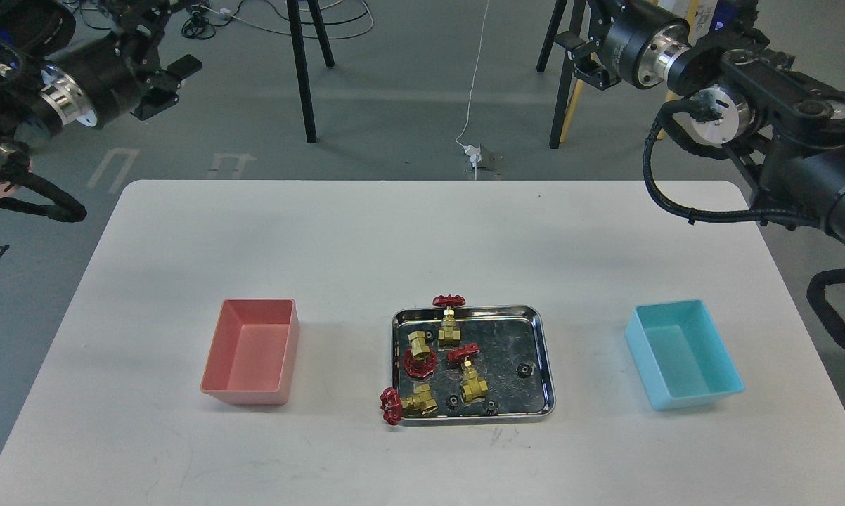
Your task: Place valve in pink box and gear in blue box
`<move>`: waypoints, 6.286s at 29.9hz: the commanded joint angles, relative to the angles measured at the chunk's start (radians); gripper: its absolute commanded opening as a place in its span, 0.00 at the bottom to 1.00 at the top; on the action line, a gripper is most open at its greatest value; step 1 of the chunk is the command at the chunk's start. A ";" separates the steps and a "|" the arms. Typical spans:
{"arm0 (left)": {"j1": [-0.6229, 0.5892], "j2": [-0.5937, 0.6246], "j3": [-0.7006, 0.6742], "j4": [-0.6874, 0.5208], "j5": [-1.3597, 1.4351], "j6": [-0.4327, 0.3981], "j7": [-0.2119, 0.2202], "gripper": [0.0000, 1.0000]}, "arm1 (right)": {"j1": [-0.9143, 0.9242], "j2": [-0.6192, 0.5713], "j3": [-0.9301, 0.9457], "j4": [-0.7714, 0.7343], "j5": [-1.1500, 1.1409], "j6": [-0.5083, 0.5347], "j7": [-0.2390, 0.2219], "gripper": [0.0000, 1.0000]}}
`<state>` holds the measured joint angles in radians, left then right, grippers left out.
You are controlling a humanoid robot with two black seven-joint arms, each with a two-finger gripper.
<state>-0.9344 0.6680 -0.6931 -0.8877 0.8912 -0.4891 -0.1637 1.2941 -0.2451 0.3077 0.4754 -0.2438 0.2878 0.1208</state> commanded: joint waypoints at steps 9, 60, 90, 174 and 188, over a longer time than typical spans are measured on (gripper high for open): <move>0.210 -0.106 0.021 -0.422 0.545 0.048 -0.225 0.86 | 0.045 -0.031 -0.001 0.000 0.000 0.005 0.000 0.99; 0.289 -0.492 0.627 0.199 1.112 0.937 -0.325 0.56 | 0.067 -0.065 -0.007 -0.004 -0.002 0.005 -0.004 0.99; 0.121 -0.316 0.592 -0.045 0.589 0.830 -0.325 0.26 | 0.045 -0.066 -0.010 -0.009 -0.002 0.008 -0.007 0.99; -0.253 0.054 0.161 0.352 -0.448 0.072 -0.263 0.94 | 0.022 0.067 -0.812 0.529 -1.296 0.201 0.223 0.95; -0.262 0.056 0.161 0.386 -0.448 0.075 -0.263 0.94 | -0.009 0.112 -0.834 0.459 -1.347 0.201 0.223 0.84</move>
<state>-1.1934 0.7240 -0.5324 -0.5126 0.4433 -0.4119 -0.4264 1.2941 -0.1339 -0.5262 0.9386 -1.5817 0.4887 0.3435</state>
